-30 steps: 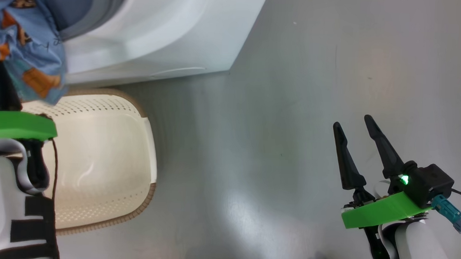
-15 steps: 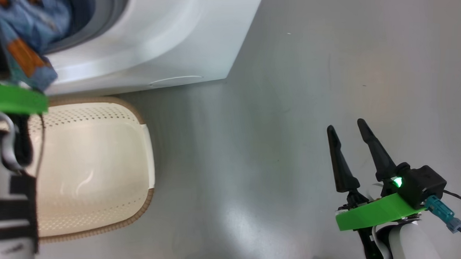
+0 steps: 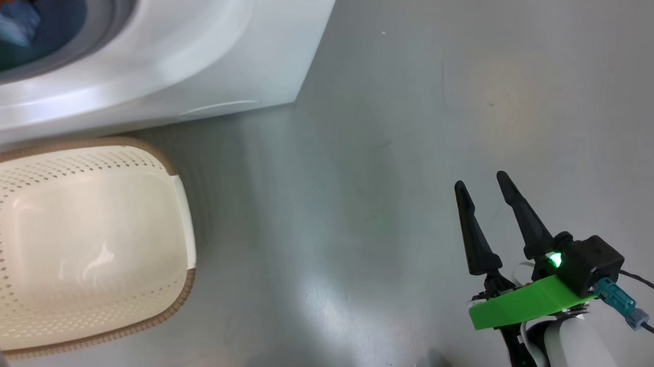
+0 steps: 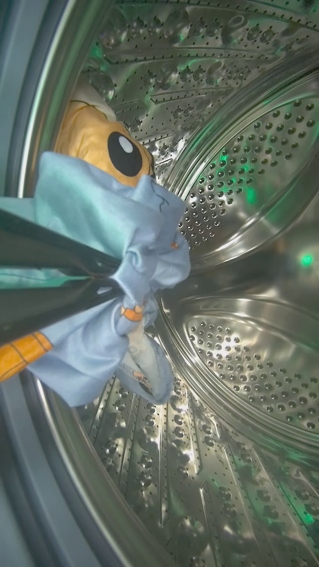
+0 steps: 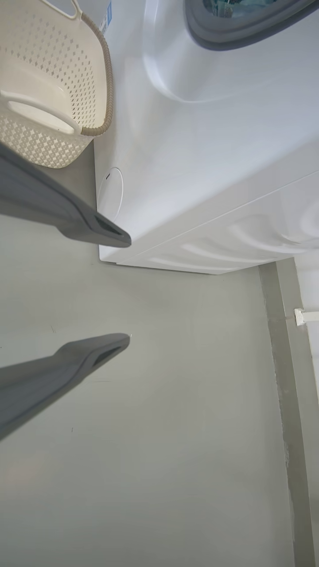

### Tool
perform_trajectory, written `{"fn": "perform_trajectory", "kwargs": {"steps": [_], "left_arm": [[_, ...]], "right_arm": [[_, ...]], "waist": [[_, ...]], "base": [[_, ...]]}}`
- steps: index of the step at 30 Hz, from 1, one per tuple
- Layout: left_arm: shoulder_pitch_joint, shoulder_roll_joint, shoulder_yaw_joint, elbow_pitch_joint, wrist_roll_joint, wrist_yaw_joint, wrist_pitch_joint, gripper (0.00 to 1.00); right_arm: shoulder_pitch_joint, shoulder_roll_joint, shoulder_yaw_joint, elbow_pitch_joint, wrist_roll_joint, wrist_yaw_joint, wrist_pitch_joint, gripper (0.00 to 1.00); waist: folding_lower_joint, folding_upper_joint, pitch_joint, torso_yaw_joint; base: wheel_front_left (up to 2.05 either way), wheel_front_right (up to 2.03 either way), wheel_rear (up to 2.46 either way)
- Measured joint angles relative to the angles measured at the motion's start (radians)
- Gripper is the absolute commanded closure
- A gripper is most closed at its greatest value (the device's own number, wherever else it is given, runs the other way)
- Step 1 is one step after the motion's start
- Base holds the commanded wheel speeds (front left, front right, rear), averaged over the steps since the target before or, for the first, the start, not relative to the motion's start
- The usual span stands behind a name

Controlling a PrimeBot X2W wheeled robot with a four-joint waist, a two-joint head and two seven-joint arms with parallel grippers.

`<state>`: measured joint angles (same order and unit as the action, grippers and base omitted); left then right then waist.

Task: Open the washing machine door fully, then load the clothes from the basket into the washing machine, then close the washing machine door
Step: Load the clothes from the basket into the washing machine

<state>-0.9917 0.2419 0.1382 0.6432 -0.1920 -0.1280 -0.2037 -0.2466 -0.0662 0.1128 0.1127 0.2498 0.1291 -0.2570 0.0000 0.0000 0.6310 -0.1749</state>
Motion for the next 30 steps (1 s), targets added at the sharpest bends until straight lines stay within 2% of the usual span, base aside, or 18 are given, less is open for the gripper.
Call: {"fn": "perform_trajectory", "kwargs": {"steps": [6,13,19,23,27,30], "left_arm": [[-0.067,0.038,-0.005,0.105,-0.024,0.000,0.031,1.00],[-0.173,0.056,-0.048,0.183,-0.027,0.000,0.054,1.00],[-0.248,0.067,-0.088,0.209,-0.006,0.000,-0.023,1.00],[-0.286,0.079,-0.103,0.156,0.028,0.010,-0.052,1.00],[-0.282,0.076,-0.099,-0.035,0.062,0.016,-0.053,1.00],[-0.258,0.067,-0.088,-0.075,0.065,0.017,-0.053,1.00]], "right_arm": [[0.000,0.002,-0.002,-0.002,0.000,0.000,0.000,0.00],[0.000,0.004,-0.002,-0.007,0.000,0.000,0.000,0.00],[-0.004,0.004,-0.002,-0.017,0.000,0.000,0.000,0.00],[-0.007,0.005,-0.001,-0.021,0.000,0.000,0.000,0.00],[-0.023,0.005,-0.001,-0.021,0.000,0.000,0.000,0.00],[-0.031,0.005,0.000,-0.020,0.000,0.000,0.000,0.00]], "waist": [[0.0000,0.0000,0.029,-0.010],[0.0001,0.0000,0.078,-0.005],[0.0000,0.0000,0.117,0.003],[0.0000,0.0000,0.138,0.007],[0.0000,0.0000,0.156,0.009],[0.0000,0.0000,0.156,0.010]], "base": [[0.00,0.00,0.00],[0.00,0.00,0.00],[0.00,0.00,0.00],[0.00,0.00,0.00],[0.00,0.00,0.00],[0.00,0.00,0.00]]}}
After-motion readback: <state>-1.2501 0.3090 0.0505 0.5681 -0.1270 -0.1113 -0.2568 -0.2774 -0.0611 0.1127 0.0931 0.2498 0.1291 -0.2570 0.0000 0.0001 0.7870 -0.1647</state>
